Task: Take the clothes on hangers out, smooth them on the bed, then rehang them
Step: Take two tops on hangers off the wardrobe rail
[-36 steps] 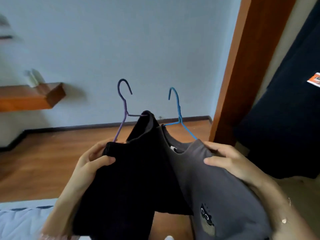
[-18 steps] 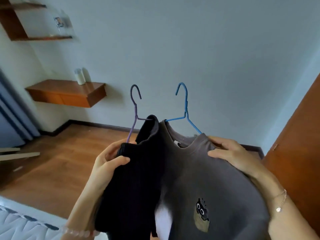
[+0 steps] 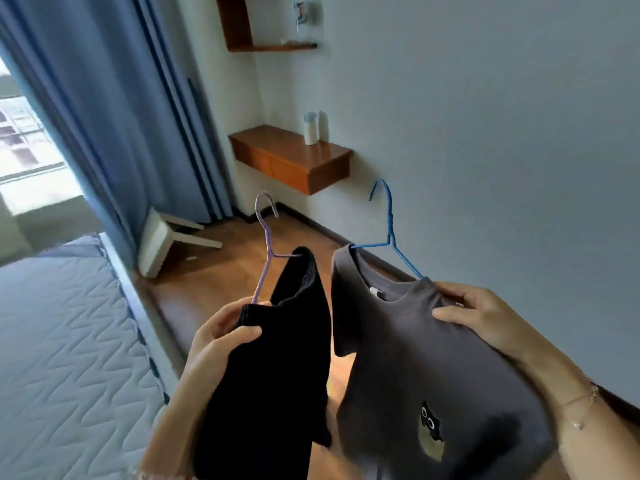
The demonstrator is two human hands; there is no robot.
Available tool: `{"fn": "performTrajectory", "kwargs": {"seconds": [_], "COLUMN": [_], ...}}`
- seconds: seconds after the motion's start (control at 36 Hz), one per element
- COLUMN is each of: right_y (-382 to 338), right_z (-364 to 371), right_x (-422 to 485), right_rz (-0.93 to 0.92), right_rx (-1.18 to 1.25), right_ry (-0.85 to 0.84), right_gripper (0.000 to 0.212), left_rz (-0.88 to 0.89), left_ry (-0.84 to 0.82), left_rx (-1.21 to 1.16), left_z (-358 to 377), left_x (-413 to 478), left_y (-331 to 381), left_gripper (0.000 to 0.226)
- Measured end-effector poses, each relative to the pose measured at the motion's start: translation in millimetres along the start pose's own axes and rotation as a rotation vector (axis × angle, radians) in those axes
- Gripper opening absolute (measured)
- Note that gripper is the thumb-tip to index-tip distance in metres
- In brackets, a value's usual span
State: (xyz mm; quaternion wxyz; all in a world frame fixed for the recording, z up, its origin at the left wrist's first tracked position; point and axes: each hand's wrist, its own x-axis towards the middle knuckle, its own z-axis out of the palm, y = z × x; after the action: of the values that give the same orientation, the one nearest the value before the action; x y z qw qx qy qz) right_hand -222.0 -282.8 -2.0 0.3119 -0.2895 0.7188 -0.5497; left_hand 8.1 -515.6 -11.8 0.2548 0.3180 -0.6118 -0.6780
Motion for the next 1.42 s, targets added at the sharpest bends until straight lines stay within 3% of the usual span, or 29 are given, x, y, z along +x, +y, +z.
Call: {"fn": "performTrajectory", "kwargs": {"seconds": [0.19,0.42,0.56,0.64,0.75,0.83,0.86,0.92,1.06,1.25,1.42], "right_y": [7.4,-32.8,-57.9,-67.8,-75.3,-78.7,-81.6,-88.3,-121.1,-168.7,-210.0], "right_z": [-41.2,-32.3,2.2,33.5,81.7,117.5,129.6,153.1,210.6,297.5,382.6], "right_x": [118.7,256.4,342.2,393.4,464.3,516.5,533.9,566.6,645.9,756.1,865.2], "right_rz": [0.024,-0.018,-0.066,-0.081,-0.046,0.012,0.025,0.018,-0.043,-0.162,-0.441], "right_rx": [-0.011,-0.055,-0.118,-0.139,-0.155,-0.168,-0.184,-0.225,-0.269,-0.261,-0.327], "right_ry": [-0.287,-0.543,-0.71,-0.823,-0.932,-0.992,-1.01,-1.047,-1.125,-1.218,-1.208], "right_gripper": [0.053,0.046,0.041,0.038,0.036,0.037,0.037,0.037,0.039,0.029,0.034], "left_rz": [-0.123,-0.113,-0.105,-0.144,-0.183,-0.207,-0.215,-0.233,-0.248,-0.244,-0.3], "left_ry": [0.382,0.681,0.796,0.857,0.943,1.021,1.046,1.06,1.091,1.111,1.132], "left_rx": [-0.03,0.073,0.192,0.226,0.218,0.182,0.194,0.2,0.219,0.283,0.352], "left_z": [26.0,34.7,15.1,1.0,-21.0,-38.6,-45.2,-55.4,-92.9,-148.4,-202.9], "left_x": [39.9,49.0,63.8,85.7,131.2,172.1,186.8,214.5,279.7,361.7,431.4], "left_y": [-22.2,0.5,5.8,1.9,-13.4,-24.3,-25.8,-25.2,-0.1,36.1,48.7], "left_gripper": [0.015,0.017,0.017,0.041,0.047,0.016,0.02,0.03,0.019,0.025,0.026]}}
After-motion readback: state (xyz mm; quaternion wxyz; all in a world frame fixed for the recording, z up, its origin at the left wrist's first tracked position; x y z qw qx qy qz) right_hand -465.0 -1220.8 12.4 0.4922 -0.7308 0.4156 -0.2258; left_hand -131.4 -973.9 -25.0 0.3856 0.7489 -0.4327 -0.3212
